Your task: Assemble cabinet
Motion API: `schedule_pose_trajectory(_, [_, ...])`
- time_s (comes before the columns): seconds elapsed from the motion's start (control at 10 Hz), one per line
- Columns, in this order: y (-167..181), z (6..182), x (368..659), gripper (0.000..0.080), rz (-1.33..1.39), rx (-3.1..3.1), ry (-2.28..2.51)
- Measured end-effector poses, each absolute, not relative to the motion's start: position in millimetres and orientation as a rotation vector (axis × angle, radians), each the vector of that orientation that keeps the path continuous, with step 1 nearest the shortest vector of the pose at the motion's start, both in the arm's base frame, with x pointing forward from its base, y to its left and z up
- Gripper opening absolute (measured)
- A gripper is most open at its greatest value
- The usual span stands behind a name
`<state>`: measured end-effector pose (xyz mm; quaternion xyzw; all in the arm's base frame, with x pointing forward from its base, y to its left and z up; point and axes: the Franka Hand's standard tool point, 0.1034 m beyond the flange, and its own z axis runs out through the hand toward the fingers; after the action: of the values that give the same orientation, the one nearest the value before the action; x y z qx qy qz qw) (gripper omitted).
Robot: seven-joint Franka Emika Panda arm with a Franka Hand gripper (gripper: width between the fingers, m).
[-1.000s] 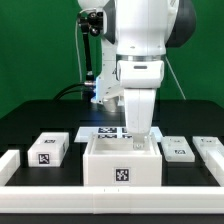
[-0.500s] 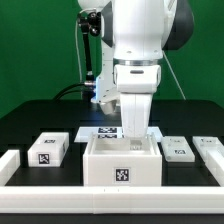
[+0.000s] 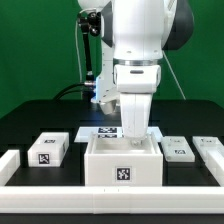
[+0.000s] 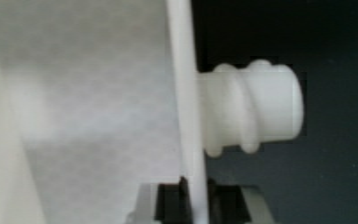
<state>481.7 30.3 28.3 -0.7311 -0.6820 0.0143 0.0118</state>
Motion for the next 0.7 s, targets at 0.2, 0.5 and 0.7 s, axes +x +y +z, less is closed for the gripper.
schedule_pose_trajectory(0.2, [30.3, 28.3, 481.7, 0.0027, 0.045, -2.280, -2.126])
schedule_pose_trajectory(0.5, [30.3, 28.3, 481.7, 0.0027, 0.045, -2.280, -2.126])
schedule_pose_trajectory(0.7, [30.3, 28.6, 482.3, 0.0028, 0.044, -2.280, -2.127])
